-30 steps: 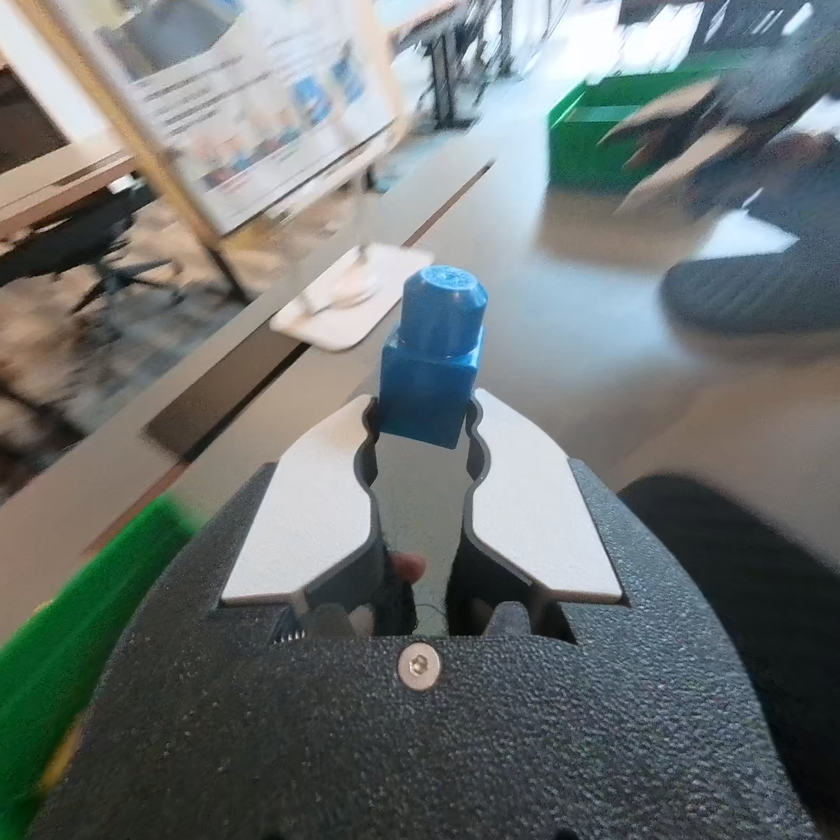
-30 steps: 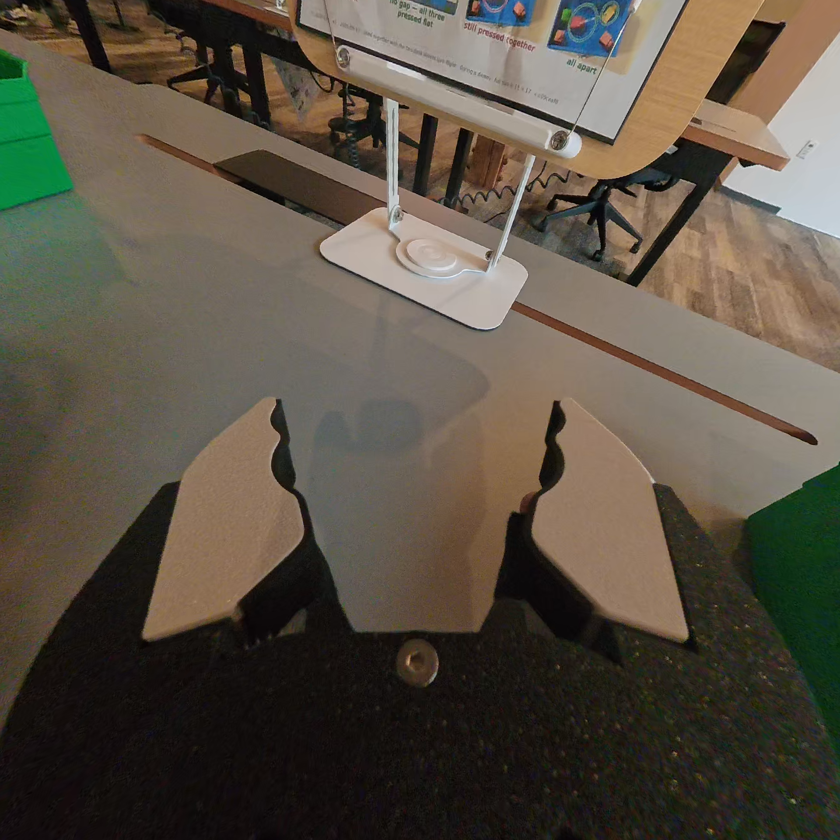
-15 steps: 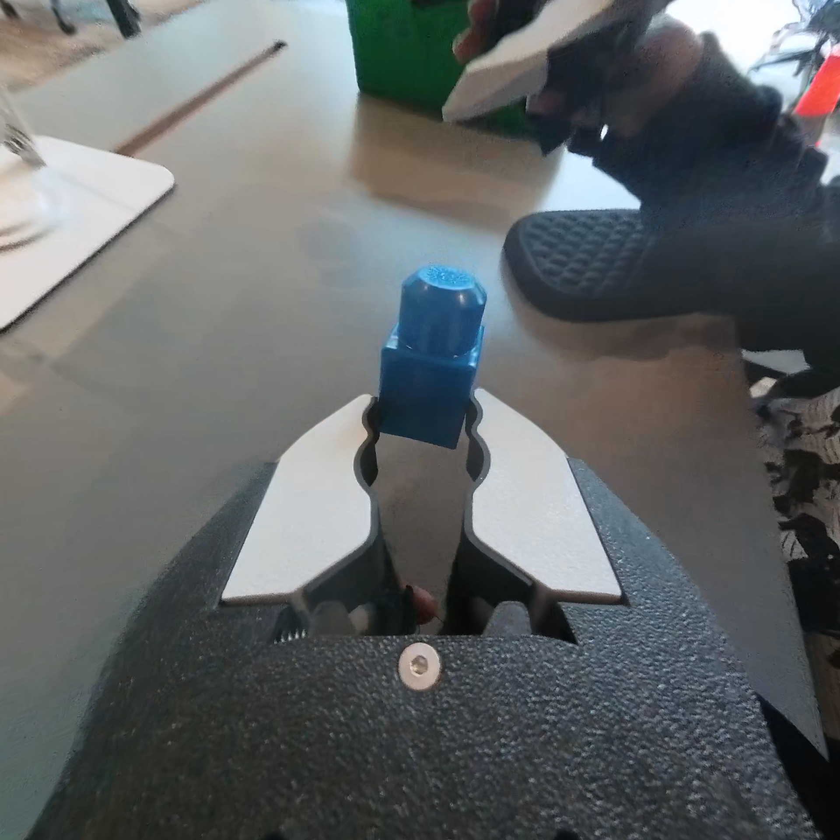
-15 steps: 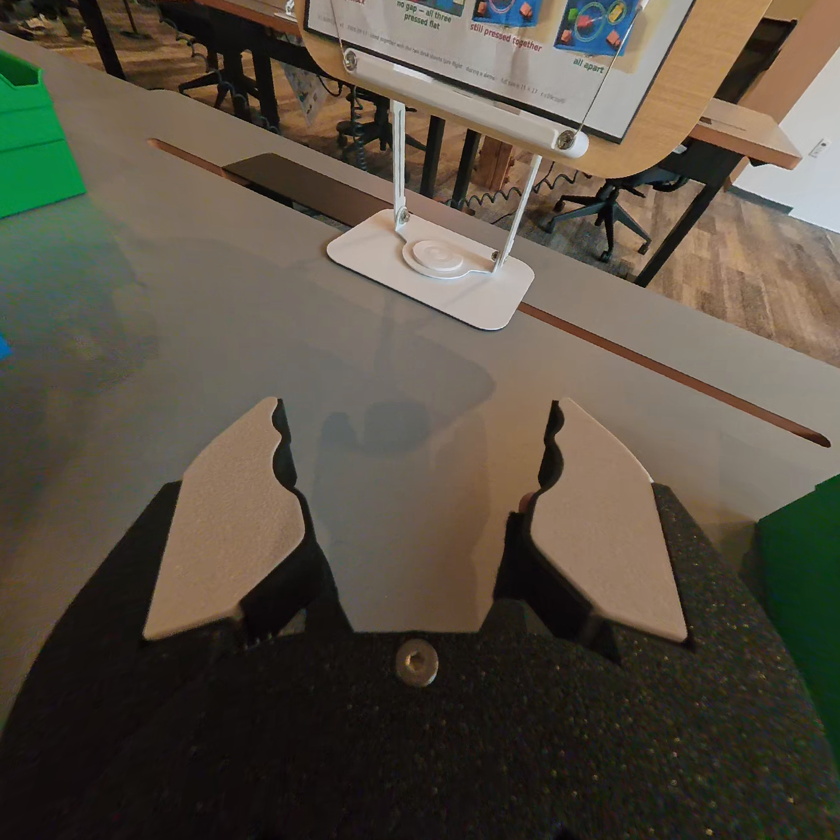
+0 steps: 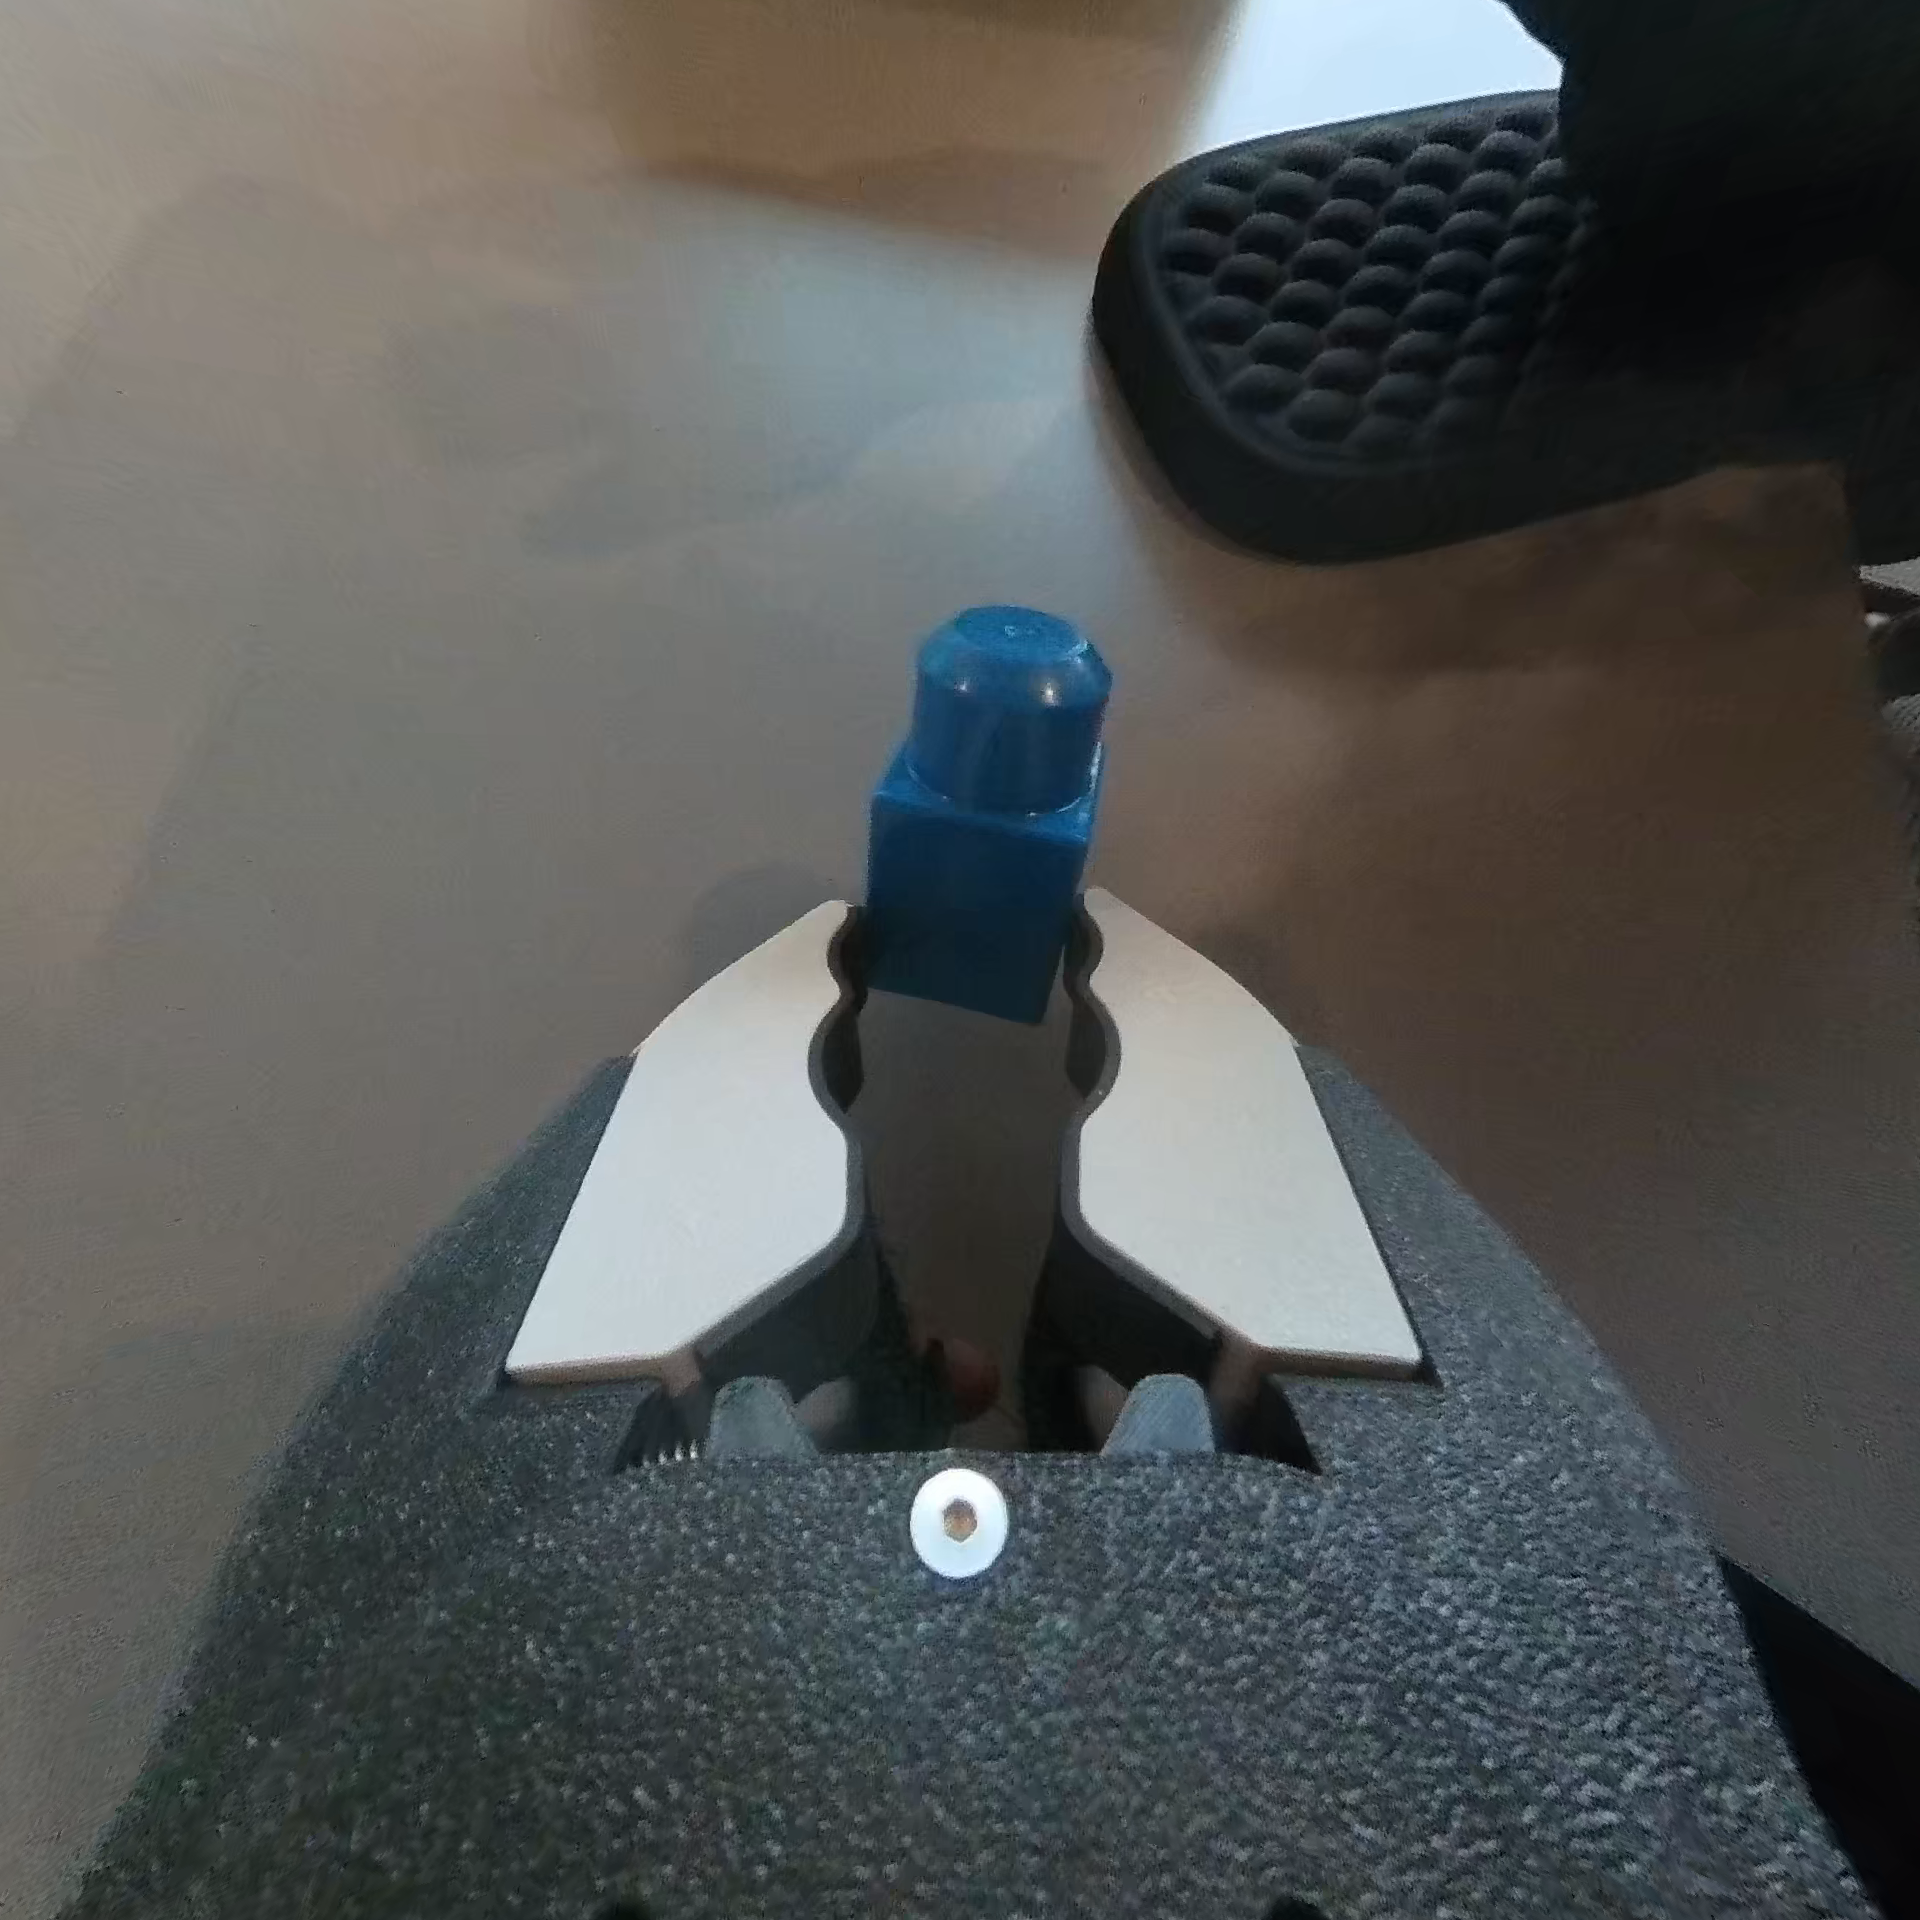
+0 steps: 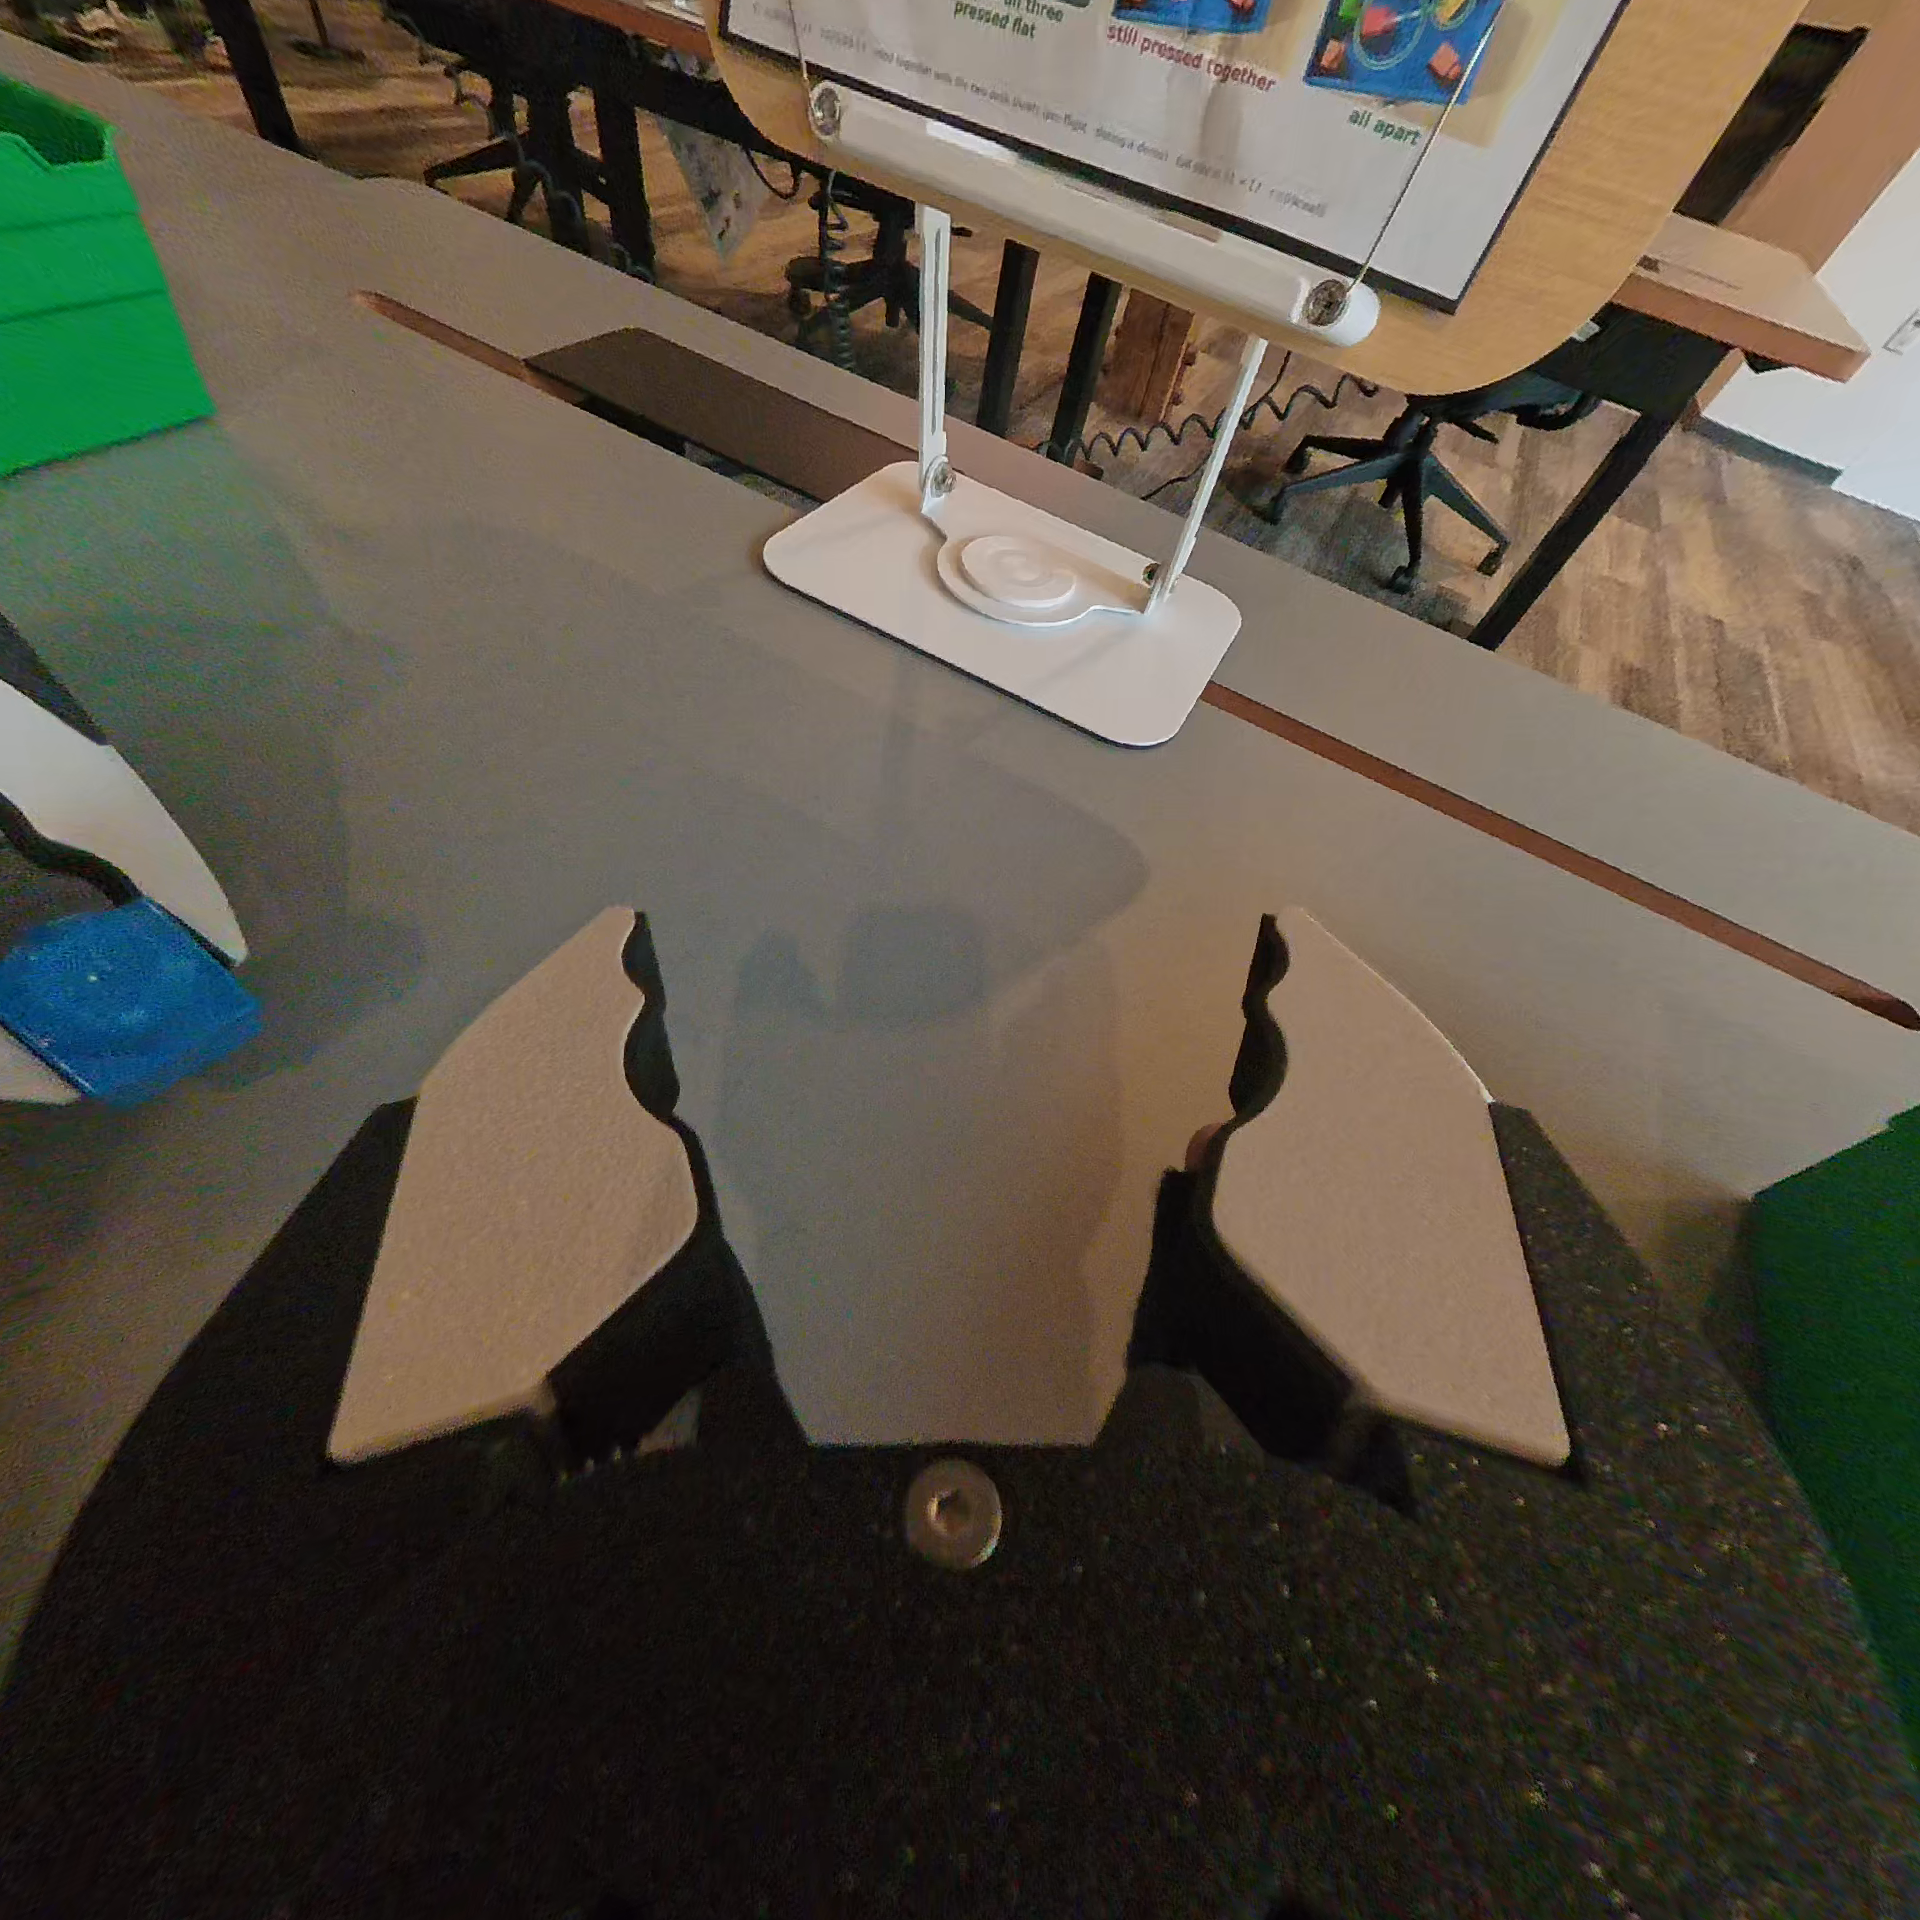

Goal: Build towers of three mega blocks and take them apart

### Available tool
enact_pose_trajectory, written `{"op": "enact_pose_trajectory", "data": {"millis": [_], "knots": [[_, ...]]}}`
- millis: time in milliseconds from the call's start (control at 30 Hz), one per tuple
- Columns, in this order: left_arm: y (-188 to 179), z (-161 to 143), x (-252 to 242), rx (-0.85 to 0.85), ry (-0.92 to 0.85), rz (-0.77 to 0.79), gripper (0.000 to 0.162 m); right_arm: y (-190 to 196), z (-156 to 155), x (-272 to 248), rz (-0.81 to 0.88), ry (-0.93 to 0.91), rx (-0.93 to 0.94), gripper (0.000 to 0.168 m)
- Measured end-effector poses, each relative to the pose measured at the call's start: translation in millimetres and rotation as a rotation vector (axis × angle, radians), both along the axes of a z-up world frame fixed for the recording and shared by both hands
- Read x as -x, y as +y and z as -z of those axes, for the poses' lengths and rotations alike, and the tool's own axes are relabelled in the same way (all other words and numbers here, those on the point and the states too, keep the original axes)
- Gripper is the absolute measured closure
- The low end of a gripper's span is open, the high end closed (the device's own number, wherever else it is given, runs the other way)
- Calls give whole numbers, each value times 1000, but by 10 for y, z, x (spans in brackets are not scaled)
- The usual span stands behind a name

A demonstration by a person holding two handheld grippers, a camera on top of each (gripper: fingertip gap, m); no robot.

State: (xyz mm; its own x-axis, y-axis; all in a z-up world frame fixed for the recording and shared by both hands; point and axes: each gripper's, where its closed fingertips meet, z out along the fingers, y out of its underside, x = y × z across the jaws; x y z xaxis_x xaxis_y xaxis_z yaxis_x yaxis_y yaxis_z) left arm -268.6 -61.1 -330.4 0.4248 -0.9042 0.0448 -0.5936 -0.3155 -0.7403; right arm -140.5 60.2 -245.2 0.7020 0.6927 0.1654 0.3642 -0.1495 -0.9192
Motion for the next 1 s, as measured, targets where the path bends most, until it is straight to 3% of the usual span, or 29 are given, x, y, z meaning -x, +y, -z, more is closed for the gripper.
{"op": "enact_pose_trajectory", "data": {"millis": [833,1000], "knots": [[-85,275,-41,18,62,56,124,0,22,11,-3,-7,5,62],[-93,243,-5,29,61,40,101,1,19,5,-3,-4,5,62]]}}
